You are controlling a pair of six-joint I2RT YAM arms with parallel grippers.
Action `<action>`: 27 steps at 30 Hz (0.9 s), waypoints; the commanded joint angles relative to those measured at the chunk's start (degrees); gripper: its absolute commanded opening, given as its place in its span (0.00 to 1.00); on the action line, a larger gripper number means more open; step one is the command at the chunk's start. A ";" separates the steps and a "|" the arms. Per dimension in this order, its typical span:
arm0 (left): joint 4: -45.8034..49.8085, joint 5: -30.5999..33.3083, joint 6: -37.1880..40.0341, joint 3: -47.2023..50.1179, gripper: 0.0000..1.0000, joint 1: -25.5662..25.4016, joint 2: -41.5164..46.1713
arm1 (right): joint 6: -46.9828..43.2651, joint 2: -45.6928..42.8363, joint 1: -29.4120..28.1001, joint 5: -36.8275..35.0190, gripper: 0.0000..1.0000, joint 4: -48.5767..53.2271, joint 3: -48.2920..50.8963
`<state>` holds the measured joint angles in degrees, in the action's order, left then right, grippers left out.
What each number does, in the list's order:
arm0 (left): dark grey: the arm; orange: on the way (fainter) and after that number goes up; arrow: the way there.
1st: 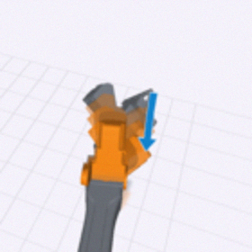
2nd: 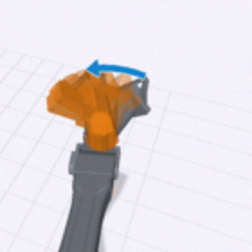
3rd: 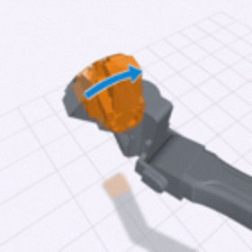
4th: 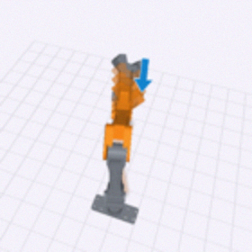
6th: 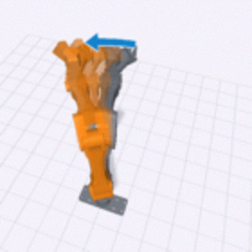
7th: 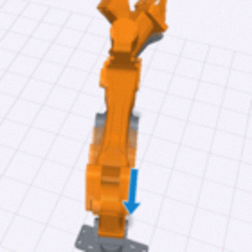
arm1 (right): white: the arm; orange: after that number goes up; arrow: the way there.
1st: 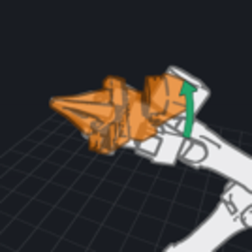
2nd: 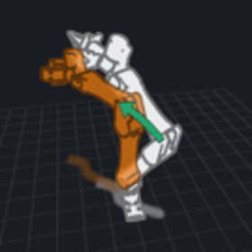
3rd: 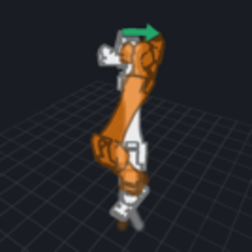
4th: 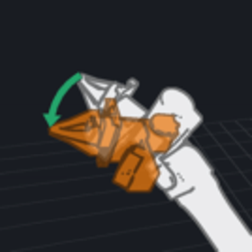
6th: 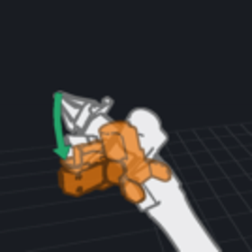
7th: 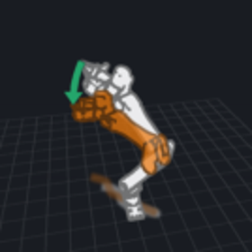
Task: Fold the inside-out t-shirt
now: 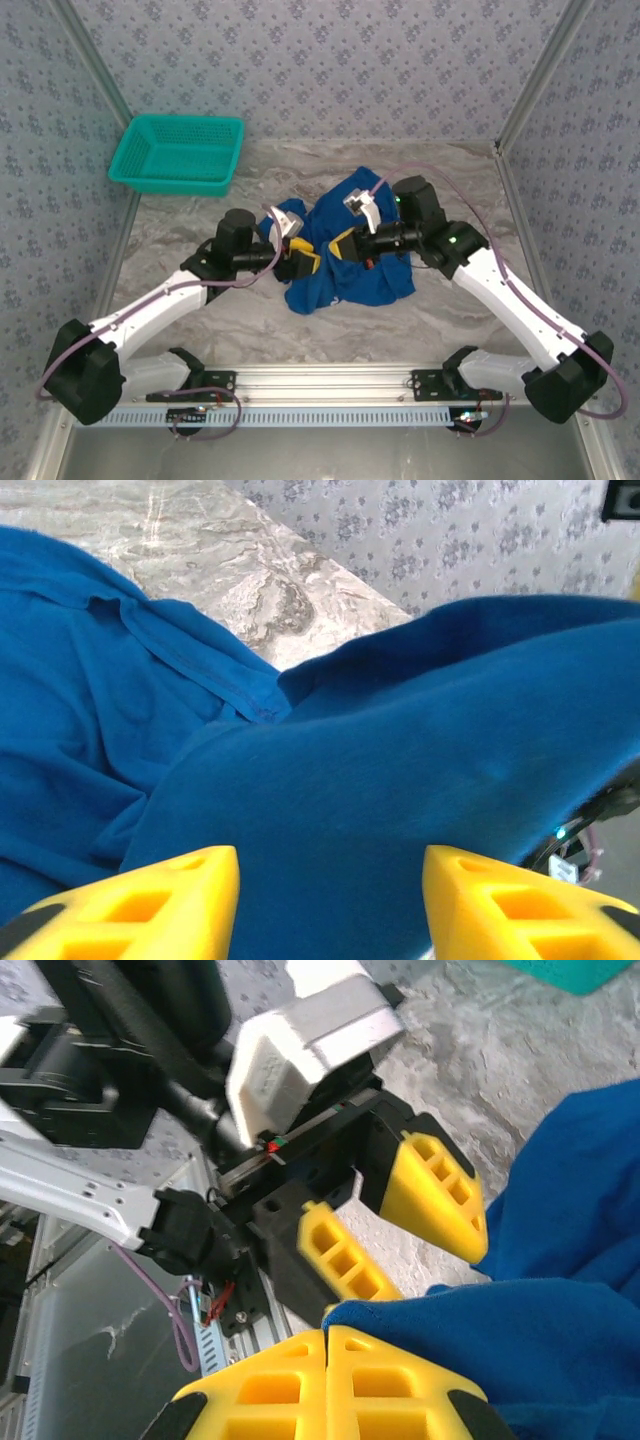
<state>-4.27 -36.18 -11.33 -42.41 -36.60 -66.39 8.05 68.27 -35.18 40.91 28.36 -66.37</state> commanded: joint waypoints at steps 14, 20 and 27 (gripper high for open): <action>4.28 7.66 9.74 -5.75 0.45 -4.39 -3.54 | 0.64 4.12 0.80 5.11 0.00 0.80 -3.74; -2.84 16.20 -0.63 -3.17 0.00 -2.81 -2.25 | 5.30 2.75 7.37 -5.46 0.38 8.00 -3.32; -6.55 14.41 -4.61 3.35 0.00 -0.83 3.26 | 17.09 -1.12 11.75 -13.32 0.54 -3.68 12.94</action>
<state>-7.60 -21.71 -13.21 -39.79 -37.80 -65.21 18.94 66.37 -22.65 30.63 28.88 -57.21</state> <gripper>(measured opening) 0.044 0.528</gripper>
